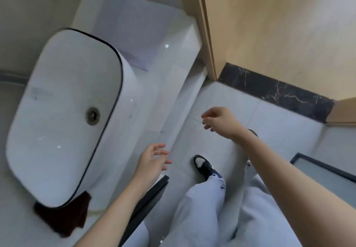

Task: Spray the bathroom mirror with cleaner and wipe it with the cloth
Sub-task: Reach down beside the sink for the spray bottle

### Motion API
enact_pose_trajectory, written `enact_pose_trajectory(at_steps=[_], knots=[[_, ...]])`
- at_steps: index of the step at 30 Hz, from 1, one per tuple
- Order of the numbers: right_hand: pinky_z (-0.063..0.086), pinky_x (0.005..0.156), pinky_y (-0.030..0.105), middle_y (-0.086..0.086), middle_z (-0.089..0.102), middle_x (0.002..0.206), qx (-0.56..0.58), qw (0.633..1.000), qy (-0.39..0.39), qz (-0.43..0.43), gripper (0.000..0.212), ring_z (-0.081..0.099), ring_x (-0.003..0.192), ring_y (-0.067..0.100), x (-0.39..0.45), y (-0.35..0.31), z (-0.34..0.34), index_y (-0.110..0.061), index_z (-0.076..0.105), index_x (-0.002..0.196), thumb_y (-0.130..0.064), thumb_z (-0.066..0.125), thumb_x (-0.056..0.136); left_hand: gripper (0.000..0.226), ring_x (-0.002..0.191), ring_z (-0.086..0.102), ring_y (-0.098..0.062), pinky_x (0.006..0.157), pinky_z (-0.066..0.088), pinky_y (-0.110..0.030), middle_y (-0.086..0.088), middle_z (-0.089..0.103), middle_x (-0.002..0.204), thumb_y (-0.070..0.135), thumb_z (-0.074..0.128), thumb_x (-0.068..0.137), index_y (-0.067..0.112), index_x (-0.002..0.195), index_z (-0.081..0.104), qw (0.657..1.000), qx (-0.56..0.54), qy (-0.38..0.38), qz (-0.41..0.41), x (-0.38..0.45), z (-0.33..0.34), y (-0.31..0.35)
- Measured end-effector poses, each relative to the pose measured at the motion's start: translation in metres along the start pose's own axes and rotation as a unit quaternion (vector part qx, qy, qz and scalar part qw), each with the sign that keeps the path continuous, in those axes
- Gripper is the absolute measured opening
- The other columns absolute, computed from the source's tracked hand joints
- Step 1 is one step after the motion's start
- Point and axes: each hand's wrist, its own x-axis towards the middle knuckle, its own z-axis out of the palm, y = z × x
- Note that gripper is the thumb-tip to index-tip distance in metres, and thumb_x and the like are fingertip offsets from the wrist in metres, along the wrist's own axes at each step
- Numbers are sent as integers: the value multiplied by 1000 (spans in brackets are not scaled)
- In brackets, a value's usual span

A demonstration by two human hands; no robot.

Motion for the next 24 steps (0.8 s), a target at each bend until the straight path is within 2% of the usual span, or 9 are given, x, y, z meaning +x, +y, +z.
enact_pose_trajectory(at_steps=[5,8,10,12,15,18,20,24], knots=[[55,69,31,5,74,93,-8,1000,-1,-29,13,73,88,23,65,86,36,-16,68,99,-12,61,89,34,80,71,-17,77,56,-37,-7,67,110,-4,47,91,19,112,60,998,49,-25,44,89,40,-30],[57,73,36,2,72,94,-9,998,-20,-59,14,73,88,22,115,120,53,-17,69,100,-11,61,90,36,94,70,-19,88,54,-41,1,64,117,0,53,89,23,116,61,994,81,-32,68,142,72,-60],[57,72,34,0,72,94,-10,996,-29,-82,14,73,88,21,150,135,63,-18,70,100,-12,62,91,37,102,68,-17,88,54,-39,6,61,121,5,56,86,28,114,60,993,81,-16,85,174,88,-78],[54,70,29,-3,72,96,-20,993,-29,-112,15,73,89,19,187,143,70,-20,70,101,-14,62,90,39,107,66,-13,88,54,-33,5,58,126,4,56,86,28,117,57,993,56,16,98,206,99,-93],[55,71,27,-3,72,97,-26,987,-28,-156,16,73,88,18,237,146,78,-18,70,103,-14,62,91,35,109,65,-18,94,54,-38,-1,58,125,2,58,91,24,118,55,987,-27,116,104,255,108,-109],[54,70,24,-4,71,92,-3,977,-28,-210,15,72,84,19,283,137,87,-17,71,103,-14,64,89,27,108,65,-22,92,53,-38,-6,63,117,16,63,92,20,117,55,958,-153,213,115,304,106,-109],[51,70,22,-6,69,90,15,970,-32,-240,15,69,82,17,310,124,98,-16,71,103,-16,65,90,36,109,65,-19,93,52,-36,-1,64,111,30,65,91,16,123,54,937,-207,255,123,330,105,-100],[52,88,33,-5,68,94,83,956,-85,-269,19,63,92,15,343,85,121,-14,70,107,-24,62,94,43,118,59,-14,105,46,-38,0,62,125,47,67,85,23,118,56,917,-231,283,157,363,102,-79]])
